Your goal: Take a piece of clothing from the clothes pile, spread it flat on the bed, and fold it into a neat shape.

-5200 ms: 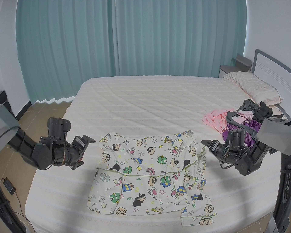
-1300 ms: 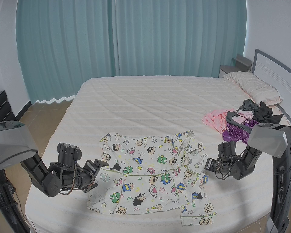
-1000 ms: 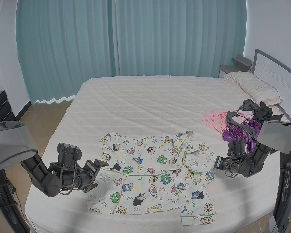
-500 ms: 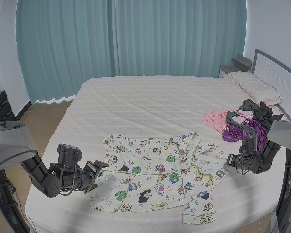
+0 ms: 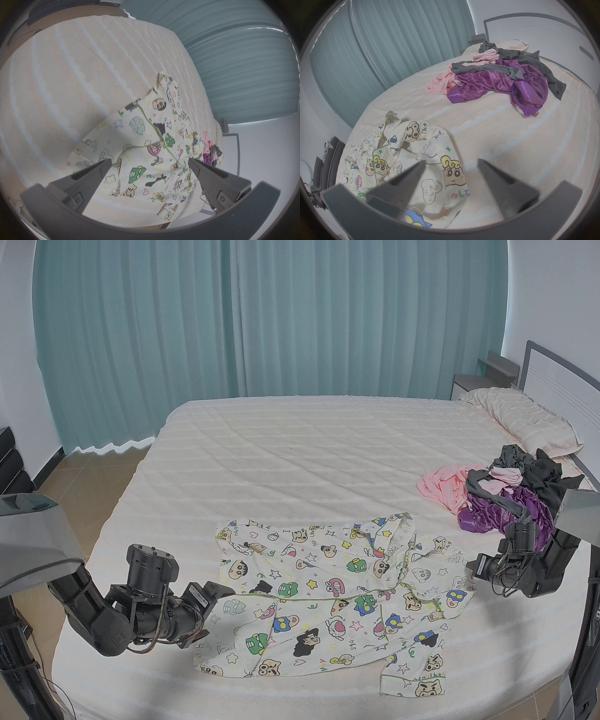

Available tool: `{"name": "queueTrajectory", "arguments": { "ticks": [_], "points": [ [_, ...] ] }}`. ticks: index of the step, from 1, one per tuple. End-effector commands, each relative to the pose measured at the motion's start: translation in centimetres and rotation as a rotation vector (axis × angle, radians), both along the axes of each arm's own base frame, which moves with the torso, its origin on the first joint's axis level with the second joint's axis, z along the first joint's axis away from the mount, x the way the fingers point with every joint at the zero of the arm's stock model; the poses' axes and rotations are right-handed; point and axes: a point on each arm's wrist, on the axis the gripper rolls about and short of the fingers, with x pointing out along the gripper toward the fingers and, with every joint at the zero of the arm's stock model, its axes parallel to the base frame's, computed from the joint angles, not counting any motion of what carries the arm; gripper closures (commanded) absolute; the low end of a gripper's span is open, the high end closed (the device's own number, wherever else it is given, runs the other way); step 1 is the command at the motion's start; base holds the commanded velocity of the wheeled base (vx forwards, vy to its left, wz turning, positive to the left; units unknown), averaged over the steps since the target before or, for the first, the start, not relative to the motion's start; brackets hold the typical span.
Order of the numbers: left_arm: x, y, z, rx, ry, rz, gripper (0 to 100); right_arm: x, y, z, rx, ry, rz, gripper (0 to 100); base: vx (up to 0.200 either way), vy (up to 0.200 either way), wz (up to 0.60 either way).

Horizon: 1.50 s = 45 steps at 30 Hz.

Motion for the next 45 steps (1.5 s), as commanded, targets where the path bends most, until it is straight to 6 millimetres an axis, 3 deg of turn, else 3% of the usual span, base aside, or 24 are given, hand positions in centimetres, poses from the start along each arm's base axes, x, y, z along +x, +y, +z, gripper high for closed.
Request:
{"name": "queueTrajectory", "arguments": {
  "ticks": [1,5,8,12,14,23,43,44,45],
  "points": [
    [-1.0,-1.4,-0.4,0.031,0.014,-0.039,0,-0.1,0.0,0.5,0.009,-0.018,-0.005,0,0.000,0.000,0.00],
    [-1.3,-2.8,-1.5,0.097,0.018,-0.041,0,-0.7,-0.1,2.6,0.029,-0.069,-0.043,0,0.000,0.000,0.00],
    [-1.4,-3.8,-2.3,0.176,0.001,-0.064,0,-2.7,0.9,4.8,0.083,-0.092,-0.060,0,0.000,0.000,0.00],
    [-1.7,-5.2,-2.5,0.226,-0.022,-0.080,0,-5.5,3.0,5.1,0.128,-0.050,-0.035,0,0.000,0.000,0.00],
    [-1.6,-6.1,-3.0,0.249,-0.027,-0.091,0,-8.0,4.6,5.0,0.178,-0.043,-0.017,0,0.000,0.000,0.00],
    [-1.9,-6.8,-5.0,0.410,0.005,-0.141,0,-12.0,7.3,5.0,0.302,-0.188,0.041,0,0.000,0.000,0.00],
    [-1.3,-8.8,-5.4,0.444,0.016,-0.183,0,-13.2,7.5,5.7,0.311,-0.212,0.060,0,0.000,0.000,0.00],
    [-1.2,-8.9,-5.4,0.442,0.010,-0.181,100,-13.2,7.4,5.7,0.311,-0.212,0.060,0,0.000,0.000,0.00],
    [-1.1,-9.0,-5.3,0.440,0.007,-0.176,100,-13.3,7.4,5.7,0.310,-0.211,0.060,0,0.000,0.000,0.00]
  ]
}}
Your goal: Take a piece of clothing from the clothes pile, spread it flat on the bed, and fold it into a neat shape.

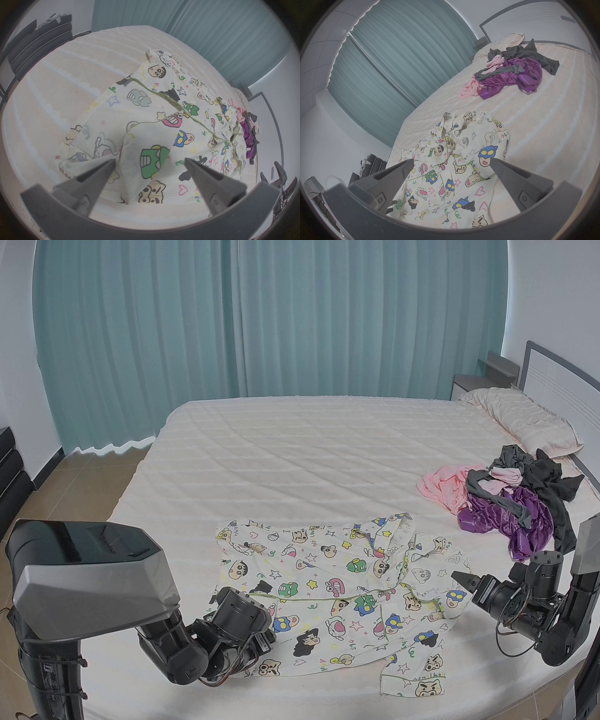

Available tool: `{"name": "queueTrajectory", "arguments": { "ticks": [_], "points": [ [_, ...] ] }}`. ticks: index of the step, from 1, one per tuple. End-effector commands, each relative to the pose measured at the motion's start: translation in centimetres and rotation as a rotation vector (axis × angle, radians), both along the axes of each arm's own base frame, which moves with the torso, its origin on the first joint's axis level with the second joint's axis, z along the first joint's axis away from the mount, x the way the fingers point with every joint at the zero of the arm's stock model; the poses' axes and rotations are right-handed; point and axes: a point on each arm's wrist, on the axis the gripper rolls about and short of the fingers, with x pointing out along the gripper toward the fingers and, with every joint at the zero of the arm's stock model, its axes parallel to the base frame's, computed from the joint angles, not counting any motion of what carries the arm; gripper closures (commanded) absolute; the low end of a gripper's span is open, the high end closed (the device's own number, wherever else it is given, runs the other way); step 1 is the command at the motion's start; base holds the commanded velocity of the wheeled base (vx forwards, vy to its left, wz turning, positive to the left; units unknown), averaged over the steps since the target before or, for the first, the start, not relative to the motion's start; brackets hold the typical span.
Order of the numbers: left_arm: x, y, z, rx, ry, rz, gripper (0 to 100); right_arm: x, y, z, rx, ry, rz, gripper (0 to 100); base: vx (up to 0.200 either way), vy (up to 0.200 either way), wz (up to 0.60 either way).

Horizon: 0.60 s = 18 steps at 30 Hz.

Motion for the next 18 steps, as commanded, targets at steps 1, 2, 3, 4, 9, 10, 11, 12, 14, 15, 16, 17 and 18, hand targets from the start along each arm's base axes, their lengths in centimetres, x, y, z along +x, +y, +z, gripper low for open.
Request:
{"name": "queueTrajectory", "arguments": {
  "ticks": [1,2,3,4,9,10,11,12,14,15,16,17,18],
  "points": [
    [0.3,-0.2,0.1,-0.004,-0.011,0.005,100,-0.2,0.0,0.1,0.000,-0.001,0.002,0,0.000,0.000,0.00],
    [0.4,-0.1,0.1,0.003,-0.019,0.017,100,-0.2,0.0,0.1,0.001,-0.001,0.001,0,0.000,0.000,0.00],
    [0.5,0.0,0.2,0.007,-0.024,0.024,100,-0.2,0.0,0.1,-0.001,0.000,0.002,0,0.000,0.000,0.00],
    [0.5,0.1,0.2,0.018,-0.027,0.036,100,-0.2,0.0,0.1,0.001,0.001,0.003,0,0.000,0.000,0.00],
    [0.3,0.5,0.6,0.032,-0.013,0.044,100,-0.5,0.4,0.3,0.002,-0.004,0.019,0,0.000,0.000,0.00],
    [0.4,0.7,0.8,0.028,-0.019,0.050,100,-0.6,0.4,0.3,0.002,-0.004,0.024,0,0.000,0.000,0.00],
    [0.7,0.9,1.2,0.020,-0.030,0.063,100,-0.7,0.6,0.3,0.001,-0.001,0.030,0,0.000,0.000,0.00],
    [1.0,1.1,1.6,0.011,-0.042,0.072,100,-0.7,0.7,0.3,0.002,-0.001,0.036,0,0.000,0.000,0.00],
    [1.4,1.6,2.4,-0.004,-0.064,0.093,100,-0.8,0.7,0.5,0.004,-0.008,0.037,0,0.000,0.000,0.00],
    [1.6,1.9,2.7,-0.012,-0.075,0.102,100,-0.8,0.7,0.5,0.004,-0.010,0.037,0,0.000,0.000,0.00],
    [1.6,1.9,2.7,-0.012,-0.075,0.102,100,-0.8,0.7,0.5,0.004,-0.010,0.037,0,0.000,0.000,0.00],
    [1.8,2.2,3.3,-0.023,-0.090,0.114,100,-0.8,0.7,0.5,0.004,-0.011,0.037,0,0.000,0.000,0.00],
    [2.2,2.8,3.8,-0.027,-0.106,0.128,100,-0.8,0.7,0.5,0.004,-0.010,0.037,0,0.000,0.000,0.00]
  ]
}}
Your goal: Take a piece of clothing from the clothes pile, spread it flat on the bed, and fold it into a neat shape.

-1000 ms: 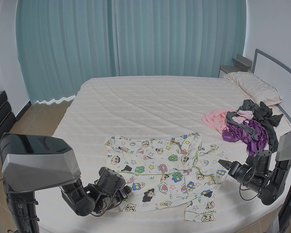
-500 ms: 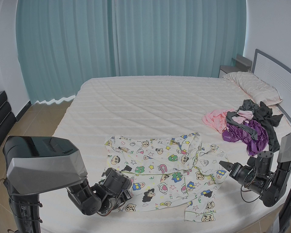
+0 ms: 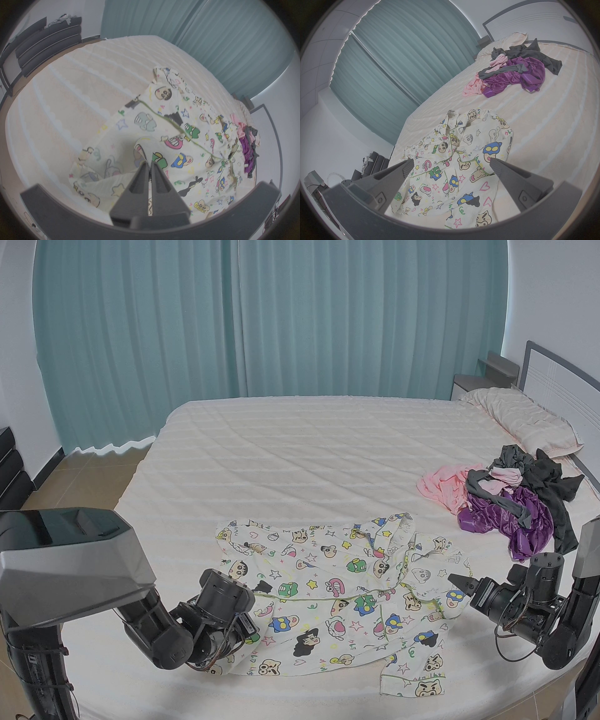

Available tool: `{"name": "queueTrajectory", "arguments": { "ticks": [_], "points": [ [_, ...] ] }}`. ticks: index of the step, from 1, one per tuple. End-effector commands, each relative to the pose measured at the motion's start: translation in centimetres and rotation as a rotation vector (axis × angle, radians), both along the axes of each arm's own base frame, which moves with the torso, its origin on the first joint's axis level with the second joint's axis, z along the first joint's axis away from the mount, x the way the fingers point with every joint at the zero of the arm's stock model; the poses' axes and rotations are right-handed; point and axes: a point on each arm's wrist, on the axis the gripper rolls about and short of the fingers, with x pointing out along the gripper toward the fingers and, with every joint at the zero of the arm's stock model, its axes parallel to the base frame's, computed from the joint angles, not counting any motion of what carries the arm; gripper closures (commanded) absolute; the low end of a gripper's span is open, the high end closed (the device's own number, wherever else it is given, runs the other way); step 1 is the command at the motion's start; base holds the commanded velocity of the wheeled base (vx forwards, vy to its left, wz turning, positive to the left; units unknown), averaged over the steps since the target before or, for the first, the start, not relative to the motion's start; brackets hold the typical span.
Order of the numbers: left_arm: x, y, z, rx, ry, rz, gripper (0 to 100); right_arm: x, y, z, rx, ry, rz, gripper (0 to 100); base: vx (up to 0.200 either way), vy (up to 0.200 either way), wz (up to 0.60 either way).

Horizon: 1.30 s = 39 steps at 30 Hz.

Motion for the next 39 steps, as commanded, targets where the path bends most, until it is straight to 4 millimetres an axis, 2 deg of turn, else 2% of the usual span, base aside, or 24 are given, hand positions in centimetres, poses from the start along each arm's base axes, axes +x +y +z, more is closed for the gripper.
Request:
{"name": "queueTrajectory", "arguments": {
  "ticks": [1,5,12,24,32,33,38,39],
  "points": [
    [1.1,1.4,2.0,-0.023,-0.061,0.037,100,-0.1,0.1,0.2,0.001,-0.005,0.004,0,0.000,0.000,0.00],
    [2.7,3.1,2.2,0.002,-0.080,0.048,100,-0.1,0.1,0.1,0.001,-0.002,0.004,0,0.000,0.000,0.00],
    [4.8,4.6,1.9,-0.070,-0.071,0.027,100,-0.1,0.0,0.0,-0.002,0.005,0.003,0,0.000,0.000,0.00],
    [7.9,6.4,-0.2,-0.062,-0.061,0.073,100,-0.1,0.0,-0.1,-0.002,0.008,0.001,0,0.000,0.000,0.00],
    [8.8,6.3,-1.1,-0.062,-0.060,0.080,100,0.0,0.0,-0.4,-0.004,0.020,-0.001,0,0.000,0.000,0.00],
    [8.9,6.3,-1.0,-0.063,-0.061,0.080,0,0.0,0.0,-0.4,-0.004,0.020,-0.001,0,0.000,0.000,0.00],
    [9.3,7.1,-0.9,-0.067,-0.068,0.108,0,0.0,0.0,-0.4,-0.004,0.020,-0.001,0,0.000,0.000,0.00],
    [9.5,7.8,-0.8,-0.070,-0.070,0.127,0,0.0,0.0,-0.4,-0.004,0.022,-0.001,0,0.000,0.000,0.00]
  ]
}}
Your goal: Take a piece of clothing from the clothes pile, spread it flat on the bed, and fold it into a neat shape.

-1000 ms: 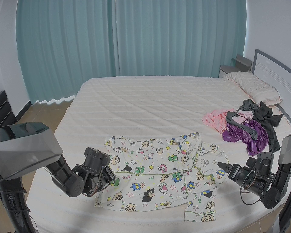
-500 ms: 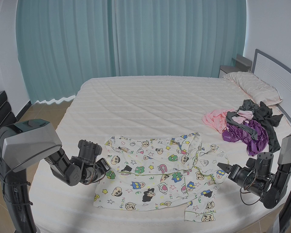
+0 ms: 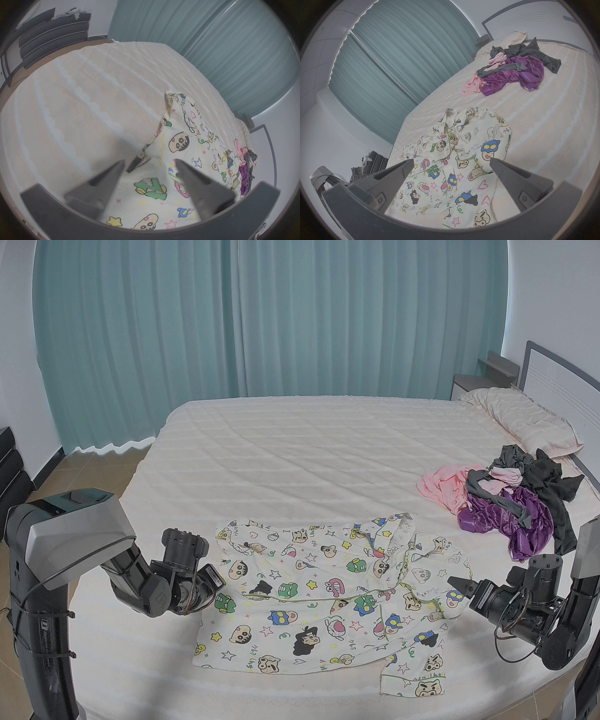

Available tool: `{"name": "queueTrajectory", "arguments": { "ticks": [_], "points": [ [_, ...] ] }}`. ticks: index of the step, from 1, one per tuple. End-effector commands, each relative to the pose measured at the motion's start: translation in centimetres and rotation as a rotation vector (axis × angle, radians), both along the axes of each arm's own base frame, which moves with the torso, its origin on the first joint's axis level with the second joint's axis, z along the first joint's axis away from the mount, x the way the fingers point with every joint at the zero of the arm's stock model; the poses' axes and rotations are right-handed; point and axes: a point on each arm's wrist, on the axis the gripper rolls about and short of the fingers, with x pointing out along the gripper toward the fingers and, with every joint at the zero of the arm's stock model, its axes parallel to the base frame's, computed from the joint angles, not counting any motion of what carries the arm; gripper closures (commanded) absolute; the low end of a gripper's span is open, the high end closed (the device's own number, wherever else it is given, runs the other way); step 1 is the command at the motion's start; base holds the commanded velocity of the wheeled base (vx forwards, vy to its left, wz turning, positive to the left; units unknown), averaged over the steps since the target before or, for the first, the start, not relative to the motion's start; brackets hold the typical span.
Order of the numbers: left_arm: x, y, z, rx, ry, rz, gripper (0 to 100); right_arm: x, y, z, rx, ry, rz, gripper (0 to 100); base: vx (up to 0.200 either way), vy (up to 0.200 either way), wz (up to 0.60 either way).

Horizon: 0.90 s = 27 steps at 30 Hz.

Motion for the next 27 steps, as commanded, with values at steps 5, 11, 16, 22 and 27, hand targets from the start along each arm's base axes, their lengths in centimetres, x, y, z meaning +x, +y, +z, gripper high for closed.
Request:
{"name": "queueTrajectory", "arguments": {
  "ticks": [5,11,16,22,27],
  "points": [
    [1.3,3.0,1.3,-0.036,-0.040,0.072,0,0.0,0.1,-0.1,0.000,0.004,0.004,0,0.000,0.000,0.00],
    [1.6,2.8,2.9,-0.146,-0.068,-0.040,0,-0.1,0.1,-0.1,-0.001,0.006,0.007,0,0.000,0.000,0.00],
    [4.0,1.7,2.7,-0.161,-0.113,-0.116,0,-0.1,0.3,-0.1,0.001,0.006,0.016,0,0.000,0.000,0.00],
    [4.9,0.4,-0.2,-0.020,-0.104,-0.277,0,-0.2,0.4,-0.2,0.000,0.009,0.020,0,0.000,0.000,0.00],
    [4.8,-0.1,-1.5,0.037,-0.093,-0.343,0,-0.2,0.5,-0.2,0.000,0.009,0.025,0,0.000,0.000,0.00]
  ]
}}
